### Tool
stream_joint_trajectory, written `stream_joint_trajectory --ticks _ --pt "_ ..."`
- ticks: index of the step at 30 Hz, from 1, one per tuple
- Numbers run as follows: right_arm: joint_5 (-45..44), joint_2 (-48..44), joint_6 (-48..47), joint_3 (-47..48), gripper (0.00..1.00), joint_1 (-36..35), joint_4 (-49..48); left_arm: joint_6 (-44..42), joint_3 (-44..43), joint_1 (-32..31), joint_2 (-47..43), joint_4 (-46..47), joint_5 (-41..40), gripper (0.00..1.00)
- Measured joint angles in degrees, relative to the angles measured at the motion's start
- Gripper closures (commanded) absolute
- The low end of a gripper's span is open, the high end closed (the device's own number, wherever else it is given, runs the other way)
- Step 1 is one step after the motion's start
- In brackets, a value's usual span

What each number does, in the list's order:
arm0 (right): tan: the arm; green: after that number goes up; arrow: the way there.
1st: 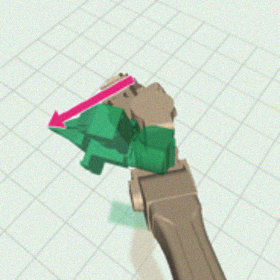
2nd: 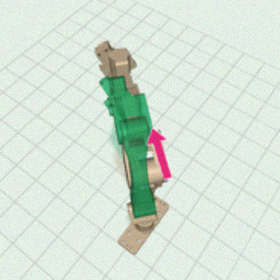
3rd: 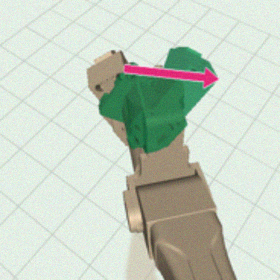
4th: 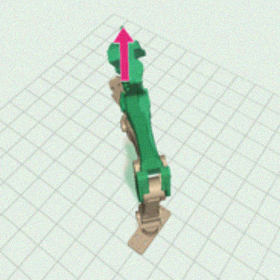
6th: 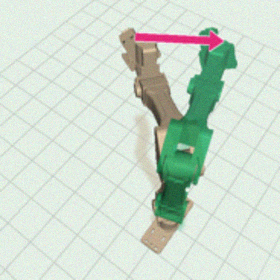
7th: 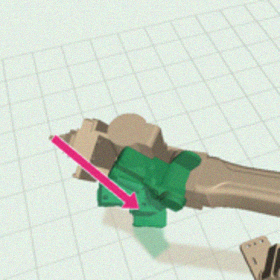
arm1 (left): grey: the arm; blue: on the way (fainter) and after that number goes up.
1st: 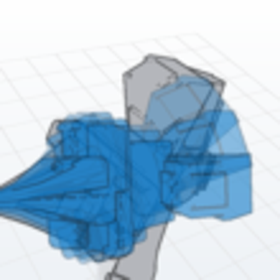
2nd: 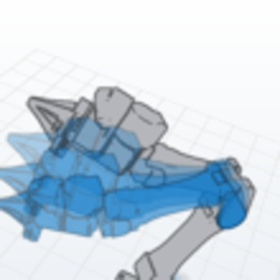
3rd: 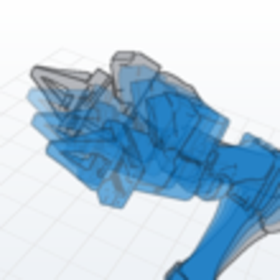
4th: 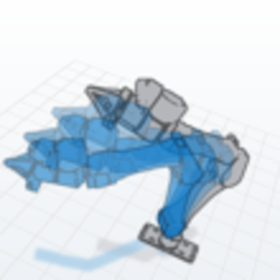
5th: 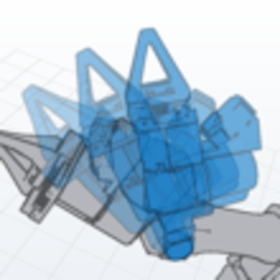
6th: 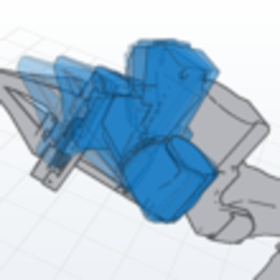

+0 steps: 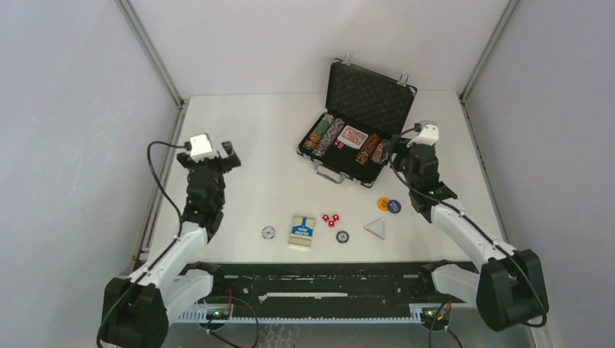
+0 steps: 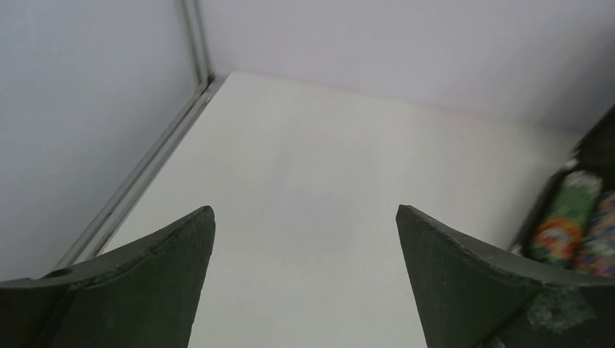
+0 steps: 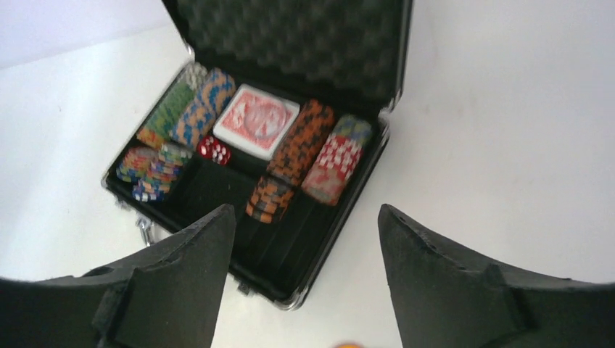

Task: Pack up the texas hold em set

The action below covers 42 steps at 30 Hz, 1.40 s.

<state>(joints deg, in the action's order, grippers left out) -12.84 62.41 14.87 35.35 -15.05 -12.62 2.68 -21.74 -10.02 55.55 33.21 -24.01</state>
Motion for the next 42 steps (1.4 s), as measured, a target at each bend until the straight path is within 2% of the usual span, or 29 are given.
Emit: stream_joint_trajectory --ticks 2,5,8,13,16,21,25,33,37,42 --pt "-0.3 2.6 1.4 2.1 0.35 -1.2 4.5 1.2 -5.6 -3.4 -1.0 -3.1 -1.8 0.00" --pt "-1.6 6.8 3.3 5.6 0.44 -2.4 10.4 2.0 -11.6 -4.7 1.7 -4.6 -2.2 0.00" --pt "-2.5 9.9 5.1 8.6 0.46 -3.1 14.4 1.9 -16.2 -4.8 8.1 -5.9 -0.6 0.00" --pt "-1.1 14.1 10.0 11.9 0.46 -2.6 17.0 0.0 -26.8 -4.7 23.5 -12.6 8.4 0.00" --pt "0.0 18.5 12.3 14.1 0.40 -2.2 19.2 -1.5 -37.2 -4.9 33.7 -18.5 14.5 0.02" --pt "0.1 25.0 13.6 17.0 0.36 -3.0 22.5 -3.7 -49.3 -4.9 44.4 -27.1 19.7 0.09" --pt "0.4 26.8 14.7 17.0 0.35 -3.4 23.9 -5.6 -55.0 -4.9 49.2 -33.2 24.5 0.14" --pt "0.5 27.8 15.5 17.0 0.35 -3.3 24.9 -6.2 -59.3 -6.1 53.0 -38.5 34.6 0.26" --pt "1.3 28.7 15.8 17.0 0.37 -2.8 24.9 -6.7 -63.4 -8.8 56.2 -41.6 35.2 0.31" --pt "2.3 29.7 16.0 17.0 0.39 -2.6 25.0 -7.2 -73.0 -12.0 62.8 -47.2 33.9 0.37"
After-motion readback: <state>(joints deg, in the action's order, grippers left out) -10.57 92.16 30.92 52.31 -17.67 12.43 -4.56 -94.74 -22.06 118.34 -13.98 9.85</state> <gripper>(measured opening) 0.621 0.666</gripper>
